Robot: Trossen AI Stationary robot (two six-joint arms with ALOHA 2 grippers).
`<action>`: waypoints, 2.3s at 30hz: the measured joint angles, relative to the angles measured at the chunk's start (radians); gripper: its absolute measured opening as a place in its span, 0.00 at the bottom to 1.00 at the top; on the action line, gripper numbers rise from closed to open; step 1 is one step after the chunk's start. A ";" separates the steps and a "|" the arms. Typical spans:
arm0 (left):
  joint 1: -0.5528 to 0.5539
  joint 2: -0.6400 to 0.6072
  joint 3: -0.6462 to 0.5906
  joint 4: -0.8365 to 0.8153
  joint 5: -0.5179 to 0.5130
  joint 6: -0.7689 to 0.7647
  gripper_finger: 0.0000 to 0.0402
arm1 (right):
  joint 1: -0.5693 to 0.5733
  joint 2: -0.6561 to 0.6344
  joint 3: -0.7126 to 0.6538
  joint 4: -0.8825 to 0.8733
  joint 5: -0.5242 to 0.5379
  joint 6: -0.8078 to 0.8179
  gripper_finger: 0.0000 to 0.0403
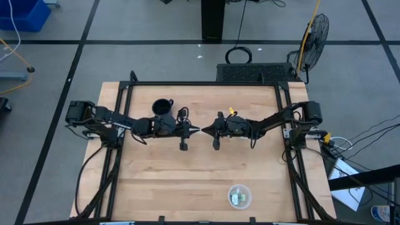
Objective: Pick and place Stevia / Truvia into bins
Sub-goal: Put the light green stevia packet into the bottom transparent container
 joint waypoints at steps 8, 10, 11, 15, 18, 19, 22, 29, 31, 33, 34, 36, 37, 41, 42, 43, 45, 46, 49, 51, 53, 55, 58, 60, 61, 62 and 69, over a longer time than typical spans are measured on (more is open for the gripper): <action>0.002 0.000 0.000 -0.073 -0.033 -0.020 0.09 | 0.002 0.009 0.023 -0.045 -0.015 -0.056 0.05; 0.002 -0.001 0.000 -0.086 -0.077 -0.025 0.09 | 0.000 0.027 0.066 -0.120 -0.056 -0.091 0.09; 0.002 -0.007 0.000 -0.087 -0.116 -0.019 0.09 | -0.001 0.043 0.097 -0.159 -0.076 -0.118 0.11; 0.000 -0.079 0.001 -0.082 -0.316 0.028 0.09 | 0.000 0.115 0.229 -0.306 -0.108 -0.231 0.19; -0.004 -0.176 0.001 -0.176 -0.349 -0.002 0.12 | -0.005 0.167 0.294 -0.356 -0.108 -0.248 0.25; -0.006 -0.213 0.001 -0.218 -0.349 -0.012 0.13 | -0.009 0.184 0.309 -0.359 -0.108 -0.247 0.26; -0.009 -0.326 0.001 -0.347 -0.355 -0.035 0.20 | -0.028 0.230 0.340 -0.359 -0.105 -0.244 0.30; -0.010 -0.485 0.000 -0.530 -0.332 -0.094 0.34 | -0.086 0.330 0.387 -0.357 -0.054 -0.218 0.33; -0.010 -0.488 0.001 -0.538 -0.331 -0.116 0.36 | -0.095 0.341 0.388 -0.357 -0.059 -0.207 0.33; -0.010 -0.489 0.000 -0.570 -0.331 -0.129 0.37 | -0.099 0.353 0.388 -0.349 -0.080 -0.204 0.32; -0.010 -0.487 0.000 -0.570 -0.330 -0.136 0.37 | -0.100 0.354 0.388 -0.350 -0.097 -0.204 0.31; -0.010 -0.472 0.001 -0.576 -0.334 -0.139 0.37 | -0.100 0.354 0.389 -0.358 -0.103 -0.207 0.29; -0.010 -0.465 0.000 -0.591 -0.334 -0.139 0.37 | -0.099 0.354 0.389 -0.366 -0.100 -0.210 0.28; -0.010 -0.443 0.000 -0.605 -0.335 -0.167 0.37 | -0.098 0.354 0.389 -0.376 -0.108 -0.211 0.16; -0.010 -0.437 0.000 -0.609 -0.335 -0.173 0.37 | -0.098 0.354 0.389 -0.374 -0.111 -0.216 0.11; -0.010 -0.430 0.000 -0.611 -0.335 -0.179 0.37 | -0.098 0.354 0.389 -0.374 -0.111 -0.228 0.07; -0.010 -0.422 0.000 -0.603 -0.332 -0.191 0.37 | -0.098 0.354 0.389 -0.375 -0.111 -0.260 0.03; -0.010 -0.421 0.000 -0.598 -0.331 -0.197 0.37 | -0.096 0.353 0.389 -0.375 -0.111 -0.266 0.03; -0.010 -0.419 0.000 -0.600 -0.330 -0.241 0.37 | -0.081 0.318 0.387 -0.418 -0.106 -0.257 0.03; -0.010 -0.419 0.000 -0.601 -0.330 -0.270 0.37 | -0.057 0.257 0.383 -0.500 -0.107 -0.257 0.02; -0.010 -0.419 0.000 -0.600 -0.330 -0.282 0.37 | -0.026 0.170 0.384 -0.609 -0.108 -0.256 0.01; -0.010 -0.419 0.000 -0.600 -0.330 -0.288 0.37 | 0.015 0.058 0.386 -0.768 -0.109 -0.242 0.01; -0.010 -0.419 0.000 -0.603 -0.330 -0.290 0.37 | 0.098 -0.105 0.386 -1.036 -0.110 -0.196 0.01; -0.010 -0.419 0.000 -0.606 -0.330 -0.296 0.37 | 0.168 -0.220 0.386 -1.206 -0.118 -0.160 0.01; -0.010 -0.419 0.000 -0.607 -0.330 -0.296 0.37 | 0.203 -0.271 0.386 -1.281 -0.139 -0.151 0.01; -0.010 -0.419 0.000 -0.607 -0.330 -0.296 0.37 | 0.246 -0.323 0.384 -1.352 -0.164 -0.137 0.01; -0.010 -0.419 0.000 -0.607 -0.328 -0.327 0.37 | 0.521 -0.533 0.183 -1.266 -0.214 0.075 0.01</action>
